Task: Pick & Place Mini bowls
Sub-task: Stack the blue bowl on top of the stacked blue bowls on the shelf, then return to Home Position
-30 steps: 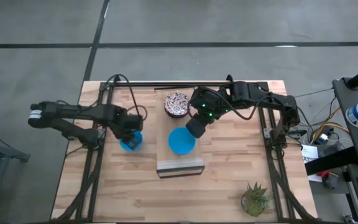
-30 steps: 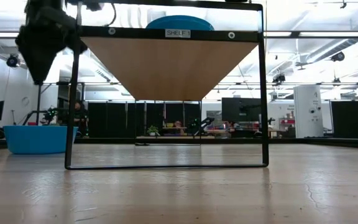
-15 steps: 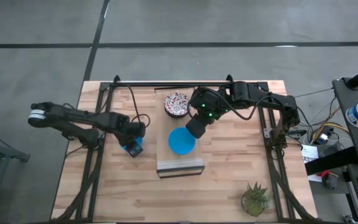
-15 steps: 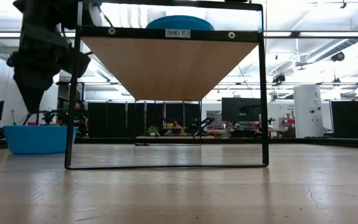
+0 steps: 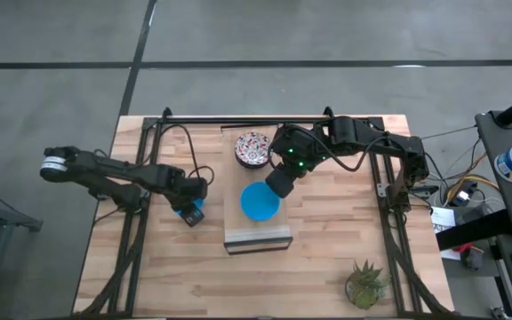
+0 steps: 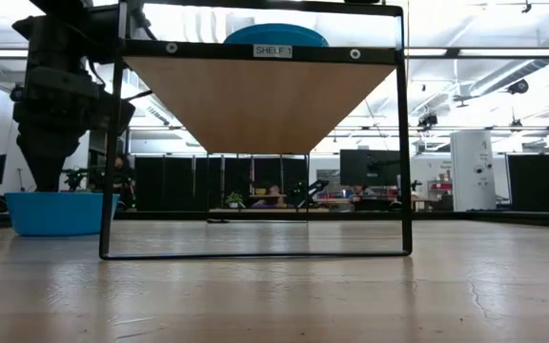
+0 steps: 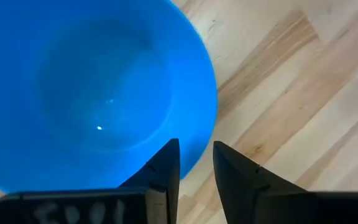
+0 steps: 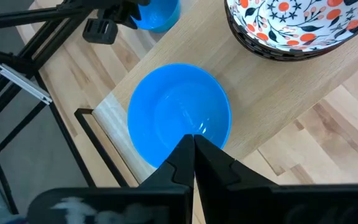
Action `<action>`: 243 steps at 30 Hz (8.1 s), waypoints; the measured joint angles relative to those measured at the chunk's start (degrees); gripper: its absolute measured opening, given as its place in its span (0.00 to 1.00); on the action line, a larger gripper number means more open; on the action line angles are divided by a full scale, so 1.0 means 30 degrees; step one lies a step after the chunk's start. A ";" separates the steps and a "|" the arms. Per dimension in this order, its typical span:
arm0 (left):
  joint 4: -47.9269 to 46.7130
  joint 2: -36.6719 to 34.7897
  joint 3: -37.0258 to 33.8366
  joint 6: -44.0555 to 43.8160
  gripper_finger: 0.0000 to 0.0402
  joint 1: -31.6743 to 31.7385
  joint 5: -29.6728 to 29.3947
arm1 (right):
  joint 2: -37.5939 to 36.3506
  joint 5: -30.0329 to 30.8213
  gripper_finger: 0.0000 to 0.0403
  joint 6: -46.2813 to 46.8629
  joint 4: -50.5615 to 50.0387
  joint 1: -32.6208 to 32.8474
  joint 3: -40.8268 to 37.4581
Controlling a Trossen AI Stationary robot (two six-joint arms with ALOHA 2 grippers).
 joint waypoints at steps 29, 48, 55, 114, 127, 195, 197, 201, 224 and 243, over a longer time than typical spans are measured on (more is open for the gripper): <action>0.1476 -0.0124 -0.0221 0.0198 0.00 -0.0124 -0.0125 | 0.0015 0.0190 0.02 -0.0096 0.0073 0.0007 -0.0007; -0.2299 -0.1359 1.0192 0.0171 0.00 -0.1152 -0.1249 | -0.2890 0.4436 0.02 -0.2887 0.1821 0.0750 -0.0043; -0.2315 0.1152 1.4822 0.1862 0.00 -0.1443 -0.2403 | -0.3924 0.7827 0.02 -0.3296 0.2071 0.1309 -0.0643; -0.6018 1.0017 2.4109 1.0623 0.28 -0.3045 -0.3716 | -0.7592 1.0908 0.02 -0.1602 0.0916 0.1581 -0.3661; -0.2328 0.7128 2.2127 0.8748 0.01 -0.3111 -0.4542 | -1.0383 0.9761 0.02 -0.2144 0.4600 0.1935 -0.8960; 1.7739 -1.9383 -0.9371 1.0669 0.00 -0.3147 -0.1974 | -2.9614 -0.0529 0.02 -0.8622 3.0733 0.2790 -4.0034; 1.7915 -1.9785 -0.9675 1.0790 0.00 -0.3147 -0.1917 | -3.0274 -0.0530 0.02 -0.8629 3.1093 0.2789 -4.0584; 1.8862 -2.0473 -1.0489 1.1196 0.00 -0.3149 -0.1701 | -3.1534 -0.0574 0.02 -0.8664 3.1382 0.2790 -4.1324; 2.0515 -2.2695 -1.3135 1.1972 0.00 -0.3147 -0.1180 | -3.3723 -0.0893 0.02 -1.0618 3.0719 0.2776 -4.1317; 2.0436 -2.2637 -1.3157 0.9874 0.00 -0.3147 -0.1180 | -3.3558 -0.0997 0.02 -1.0050 3.0731 0.2790 -4.1317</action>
